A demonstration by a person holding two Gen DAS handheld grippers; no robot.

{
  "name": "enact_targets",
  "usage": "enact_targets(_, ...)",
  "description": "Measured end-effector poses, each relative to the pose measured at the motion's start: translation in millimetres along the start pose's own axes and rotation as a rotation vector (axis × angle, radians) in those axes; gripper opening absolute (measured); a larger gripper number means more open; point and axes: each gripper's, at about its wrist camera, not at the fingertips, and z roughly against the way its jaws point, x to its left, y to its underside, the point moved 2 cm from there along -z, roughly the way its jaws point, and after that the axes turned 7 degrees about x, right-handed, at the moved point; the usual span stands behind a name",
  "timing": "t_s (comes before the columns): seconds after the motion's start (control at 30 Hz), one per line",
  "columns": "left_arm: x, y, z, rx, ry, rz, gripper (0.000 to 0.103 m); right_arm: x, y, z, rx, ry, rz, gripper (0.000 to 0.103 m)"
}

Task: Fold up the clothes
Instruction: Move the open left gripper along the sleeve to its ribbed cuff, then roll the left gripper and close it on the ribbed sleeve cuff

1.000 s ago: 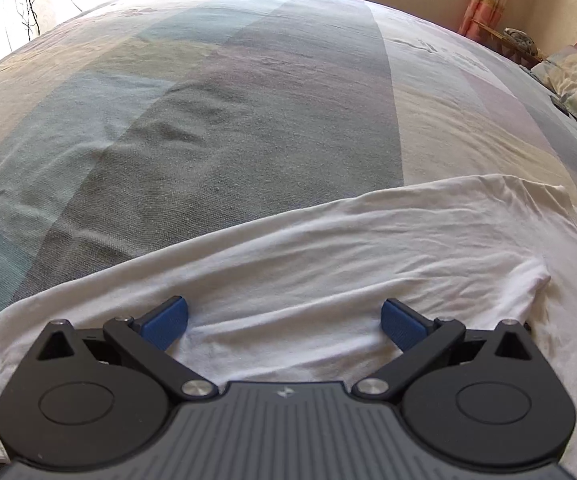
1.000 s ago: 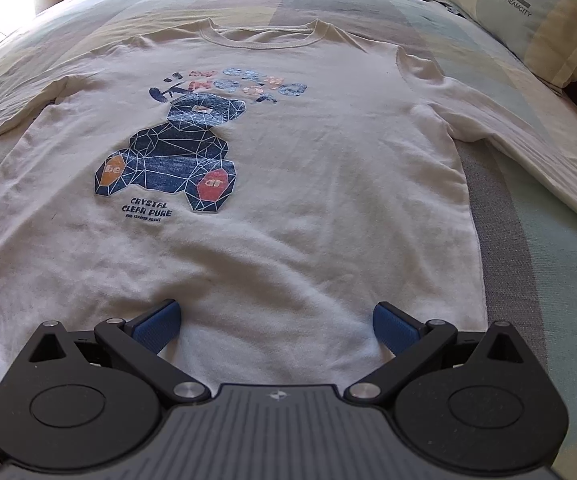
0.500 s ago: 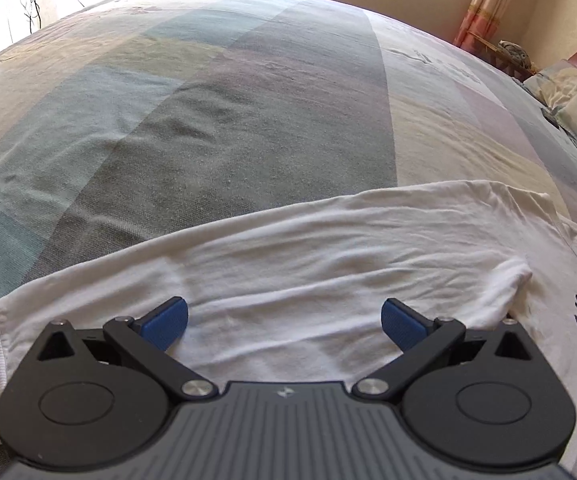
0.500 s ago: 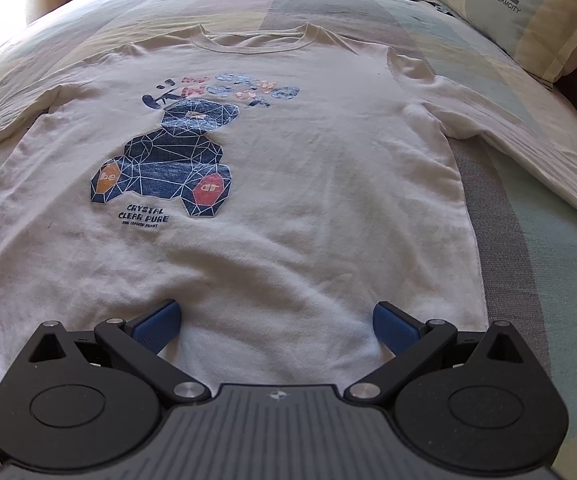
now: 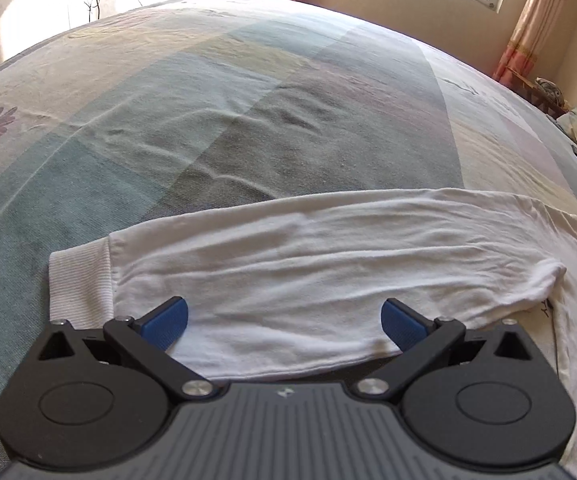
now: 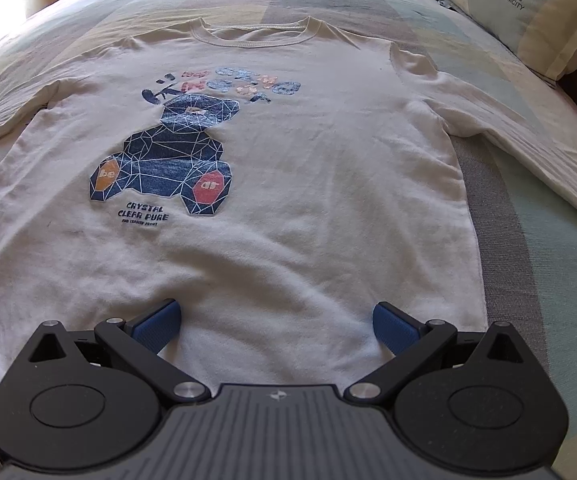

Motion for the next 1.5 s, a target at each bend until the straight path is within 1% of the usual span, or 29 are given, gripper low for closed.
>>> enact_targets(0.1,18,-2,7,-0.028,0.062,0.081,0.102,-1,0,0,0.000,-0.001,0.001,0.103)
enact_targets(0.17,26,0,2,-0.009,0.052,0.107,0.102,-1,1,0,-0.001,-0.001,0.001,0.103)
enact_targets(0.27,36,-2,5,-0.017,0.078,0.131,0.102,-1,0,0,0.002,-0.001,0.001,0.103)
enact_targets(0.37,41,-8,22,-0.071,0.040,0.154,0.102,-1,0,0,0.004,-0.001,0.001,0.103)
enact_targets(0.4,43,-11,29,-0.091,0.058,0.152,0.102,0,0,0,0.003,0.000,0.000,0.103)
enact_targets(0.47,48,-13,33,-0.095,0.124,0.167,0.102,0,1,0,-0.003,0.001,-0.001,0.103)
enact_targets(0.53,54,-11,29,-0.066,0.172,0.208,0.102,0,2,0,-0.007,0.002,-0.003,0.103)
enact_targets(0.8,44,10,38,-0.049,0.157,0.192,0.102,0,3,0,-0.009,0.009,-0.016,0.103)
enact_targets(0.93,31,24,53,-0.071,0.232,0.174,0.102,1,3,0,-0.006,0.016,-0.027,0.103)
enact_targets(0.97,29,28,50,-0.068,0.242,0.176,0.102,1,3,0,-0.005,0.017,-0.029,0.103)
enact_targets(1.2,20,54,27,-0.041,0.294,0.202,0.102,2,1,0,0.016,0.026,-0.039,0.103)
enact_targets(1.5,26,55,22,-0.107,0.333,0.233,0.102,3,1,-1,0.031,0.035,-0.054,0.103)
